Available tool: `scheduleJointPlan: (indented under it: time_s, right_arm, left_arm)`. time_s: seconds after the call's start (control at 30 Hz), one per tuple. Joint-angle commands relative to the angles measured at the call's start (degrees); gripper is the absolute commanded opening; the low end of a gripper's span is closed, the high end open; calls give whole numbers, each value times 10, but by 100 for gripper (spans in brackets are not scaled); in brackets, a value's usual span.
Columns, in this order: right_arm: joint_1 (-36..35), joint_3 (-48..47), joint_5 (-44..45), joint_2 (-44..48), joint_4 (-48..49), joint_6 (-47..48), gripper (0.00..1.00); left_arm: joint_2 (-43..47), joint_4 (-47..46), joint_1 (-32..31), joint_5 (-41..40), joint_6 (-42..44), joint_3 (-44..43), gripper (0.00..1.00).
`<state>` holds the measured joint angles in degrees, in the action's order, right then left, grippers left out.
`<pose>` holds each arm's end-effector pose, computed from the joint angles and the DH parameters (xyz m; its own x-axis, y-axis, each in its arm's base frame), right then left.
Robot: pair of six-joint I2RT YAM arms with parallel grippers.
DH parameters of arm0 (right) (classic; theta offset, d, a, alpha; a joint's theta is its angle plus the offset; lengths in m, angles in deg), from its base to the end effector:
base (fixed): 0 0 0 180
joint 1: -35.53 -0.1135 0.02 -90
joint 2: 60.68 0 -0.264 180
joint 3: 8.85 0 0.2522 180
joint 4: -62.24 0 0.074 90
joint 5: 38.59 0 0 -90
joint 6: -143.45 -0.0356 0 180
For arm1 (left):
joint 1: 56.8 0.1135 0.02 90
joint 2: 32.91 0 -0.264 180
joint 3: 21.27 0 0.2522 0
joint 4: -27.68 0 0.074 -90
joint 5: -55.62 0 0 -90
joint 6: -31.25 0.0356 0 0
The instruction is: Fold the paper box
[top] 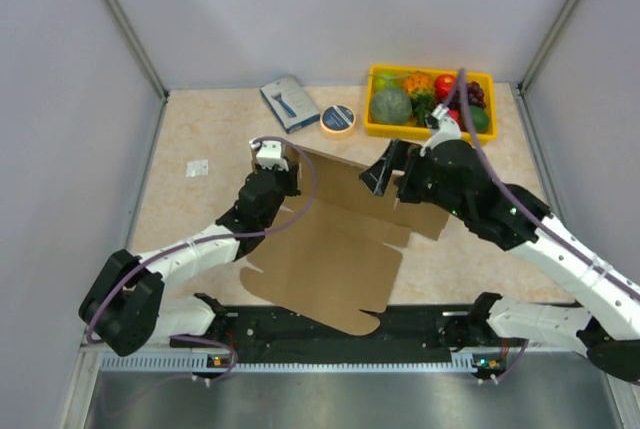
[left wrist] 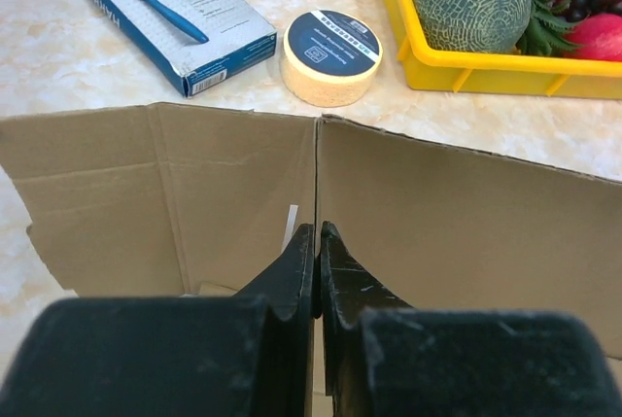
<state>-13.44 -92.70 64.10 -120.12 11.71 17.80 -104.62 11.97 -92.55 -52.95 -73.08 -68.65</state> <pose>0.1458 0.1556 0.3972 -0.5883 0.1901 -0.7860 -0.3244 0.8349 0.4447 0.2286 -0.1506 0.2441 -0.1917 -0.1511 -0.9698 0.2589 0.9453 -0.1985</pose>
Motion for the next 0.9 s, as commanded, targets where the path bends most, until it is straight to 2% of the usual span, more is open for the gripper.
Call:
scheduleJointPlan:
  time_s: [0.0, 0.13, 0.17, 0.2, 0.3, 0.53, 0.67, 0.87]
  right_arm:
    - [-17, 31, -23, -3, 38, -447, 99]
    - [-39, 71, 44, -26, 94, -642, 97]
    - [-46, 85, 64, -34, 124, -667, 88]
    - [-46, 86, 86, -61, 129, -707, 83]
    - [-46, 86, 134, -96, 137, -780, 75]
    - [-42, 53, 175, -168, 158, -822, 70]
    - [-41, 50, 202, -192, 159, -839, 57]
    - [-40, 29, 234, -201, 158, -827, 55]
  left_arm:
    - [7, -38, -6, -46, -32, 8, 0]
    - [8, -40, -16, -73, -41, 14, 0]
    - [11, -44, -20, -88, -43, 16, 0]
    - [13, -46, -23, -94, -47, 19, 0]
    - [23, -47, -37, -127, -43, 22, 0]
    - [29, -66, -63, -193, -47, 38, 0]
    - [30, -80, -66, -208, -48, 49, 0]
    - [27, -90, -73, -222, -52, 52, 0]
